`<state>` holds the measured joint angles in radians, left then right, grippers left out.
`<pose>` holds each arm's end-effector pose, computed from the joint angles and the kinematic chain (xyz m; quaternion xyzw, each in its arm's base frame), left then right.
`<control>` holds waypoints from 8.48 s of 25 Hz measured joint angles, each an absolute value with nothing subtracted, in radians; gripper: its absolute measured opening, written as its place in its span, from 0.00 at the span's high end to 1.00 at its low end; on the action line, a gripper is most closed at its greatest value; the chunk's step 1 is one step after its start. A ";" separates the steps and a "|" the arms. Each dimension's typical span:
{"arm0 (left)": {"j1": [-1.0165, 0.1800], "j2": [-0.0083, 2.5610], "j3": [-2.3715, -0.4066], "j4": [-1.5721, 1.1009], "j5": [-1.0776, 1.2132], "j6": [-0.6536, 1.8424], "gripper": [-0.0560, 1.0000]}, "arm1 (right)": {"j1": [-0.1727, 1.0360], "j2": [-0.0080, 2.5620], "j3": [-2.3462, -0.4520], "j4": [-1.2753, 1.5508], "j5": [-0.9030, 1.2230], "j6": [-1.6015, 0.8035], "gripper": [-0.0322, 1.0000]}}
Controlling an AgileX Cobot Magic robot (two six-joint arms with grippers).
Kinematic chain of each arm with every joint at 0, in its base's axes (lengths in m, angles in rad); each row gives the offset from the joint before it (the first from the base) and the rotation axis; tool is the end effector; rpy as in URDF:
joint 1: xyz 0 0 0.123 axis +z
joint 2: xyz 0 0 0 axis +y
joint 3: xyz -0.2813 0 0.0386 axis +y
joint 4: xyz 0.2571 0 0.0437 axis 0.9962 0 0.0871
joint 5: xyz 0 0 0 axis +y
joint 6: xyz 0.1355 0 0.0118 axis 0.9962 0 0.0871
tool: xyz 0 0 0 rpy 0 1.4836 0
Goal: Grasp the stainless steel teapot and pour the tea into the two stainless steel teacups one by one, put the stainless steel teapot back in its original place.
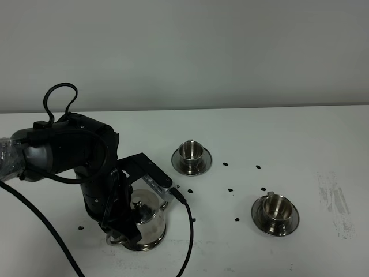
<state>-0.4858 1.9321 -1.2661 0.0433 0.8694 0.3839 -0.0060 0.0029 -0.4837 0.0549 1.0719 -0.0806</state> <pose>0.3393 -0.1741 0.1131 0.4321 0.8996 0.0142 0.0620 0.0456 0.0063 0.2545 -0.0330 0.8601 0.0054 0.5090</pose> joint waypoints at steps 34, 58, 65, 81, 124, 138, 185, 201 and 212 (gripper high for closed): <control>-0.487 1.891 -1.259 0.071 0.875 0.366 0.70 | -0.006 0.003 -0.484 0.055 1.072 -0.081 0.43; -0.487 1.899 -1.258 0.071 0.831 0.367 0.70 | -0.006 0.003 -0.484 0.055 1.072 -0.081 0.43; -0.487 1.902 -1.258 0.070 0.812 0.367 0.70 | -0.006 0.003 -0.484 0.055 1.072 -0.081 0.43; -0.487 1.902 -1.258 0.026 0.780 0.398 0.70 | -0.006 0.003 -0.484 0.055 1.072 -0.081 0.43; -0.419 1.833 -1.407 0.044 0.930 0.585 0.70 | -0.006 0.003 -0.484 0.055 1.072 -0.081 0.43; -0.394 1.833 -1.407 0.017 0.945 0.792 0.70 | -0.006 0.003 -0.484 0.055 1.072 -0.081 0.43; -0.378 1.833 -1.407 0.048 0.761 1.332 0.70 | -0.006 0.003 -0.484 0.055 1.072 -0.081 0.43; -0.371 1.833 -1.407 0.017 0.732 1.358 0.70 | -0.006 0.003 -0.484 0.055 1.072 -0.081 0.43; -0.277 1.856 -1.470 -0.162 0.769 1.483 0.70 | -0.006 0.003 -0.484 0.055 1.072 -0.081 0.43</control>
<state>-0.2766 1.8563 -1.4700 -0.1620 0.7687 1.4830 -0.0060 0.0029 -0.4837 0.0549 1.0719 -0.0806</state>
